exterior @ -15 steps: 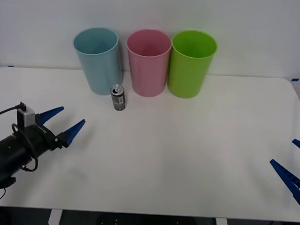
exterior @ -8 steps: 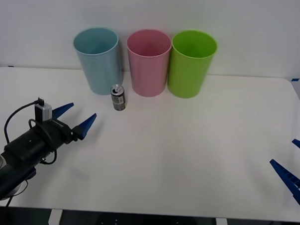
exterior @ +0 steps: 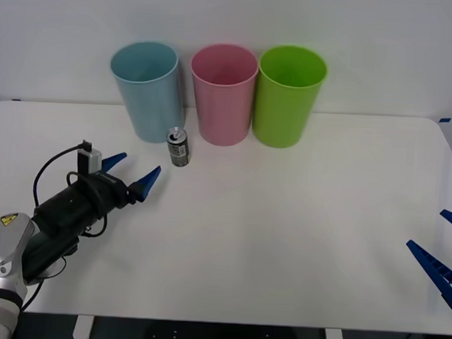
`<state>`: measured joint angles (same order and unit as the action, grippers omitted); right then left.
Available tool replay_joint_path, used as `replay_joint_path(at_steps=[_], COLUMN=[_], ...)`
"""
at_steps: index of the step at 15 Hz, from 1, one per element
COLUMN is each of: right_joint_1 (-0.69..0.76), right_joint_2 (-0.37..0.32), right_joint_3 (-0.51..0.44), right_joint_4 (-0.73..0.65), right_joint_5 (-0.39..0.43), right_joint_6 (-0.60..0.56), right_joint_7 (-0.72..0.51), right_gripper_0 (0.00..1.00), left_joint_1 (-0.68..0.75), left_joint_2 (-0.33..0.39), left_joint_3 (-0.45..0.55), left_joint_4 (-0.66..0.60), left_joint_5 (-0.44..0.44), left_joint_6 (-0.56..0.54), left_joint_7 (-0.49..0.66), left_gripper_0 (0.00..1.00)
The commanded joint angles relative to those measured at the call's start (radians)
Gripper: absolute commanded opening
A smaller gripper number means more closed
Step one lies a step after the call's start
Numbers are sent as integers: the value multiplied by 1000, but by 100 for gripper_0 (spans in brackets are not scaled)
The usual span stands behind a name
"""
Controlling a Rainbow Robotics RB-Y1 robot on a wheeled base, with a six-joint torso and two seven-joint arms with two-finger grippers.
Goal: Grasp the object on the table and drop it into the matching bin: aluminum can to the light blue bin, PET bottle to the pink bin.
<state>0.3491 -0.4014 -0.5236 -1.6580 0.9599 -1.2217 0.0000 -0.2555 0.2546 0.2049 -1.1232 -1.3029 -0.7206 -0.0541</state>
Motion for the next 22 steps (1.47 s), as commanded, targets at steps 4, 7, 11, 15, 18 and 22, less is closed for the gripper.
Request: replay_joint_path(at_steps=[4,7,11,15,18,22], right_joint_1=[0,0,0,0,0,0], right_joint_2=[0,0,0,0,0,0], right_joint_3=[0,0,0,0,0,0], right_joint_4=[0,0,0,0,0,0], right_joint_5=[0,0,0,0,0,0], right_joint_6=[0,0,0,0,0,0], right_joint_7=[0,0,0,0,0,0], right_gripper_0=[100,100,100,100,100,100], left_joint_1=[-51,-80,-136,-215,-266,-340], left_joint_2=[-6,-41,-78,-90,-101,-112], left_joint_3=[-111,-121,-113,-108,-107,-105], left_joint_4=[25,49,99,187,244,342], left_joint_5=[11,-7,-56,-87,-116,-154], left_joint_6=[161,205,237,270,294,322], left_joint_7=[-9,-13,-15,-26,-27,-30], left_gripper_0=[100,100,100,100,100,100])
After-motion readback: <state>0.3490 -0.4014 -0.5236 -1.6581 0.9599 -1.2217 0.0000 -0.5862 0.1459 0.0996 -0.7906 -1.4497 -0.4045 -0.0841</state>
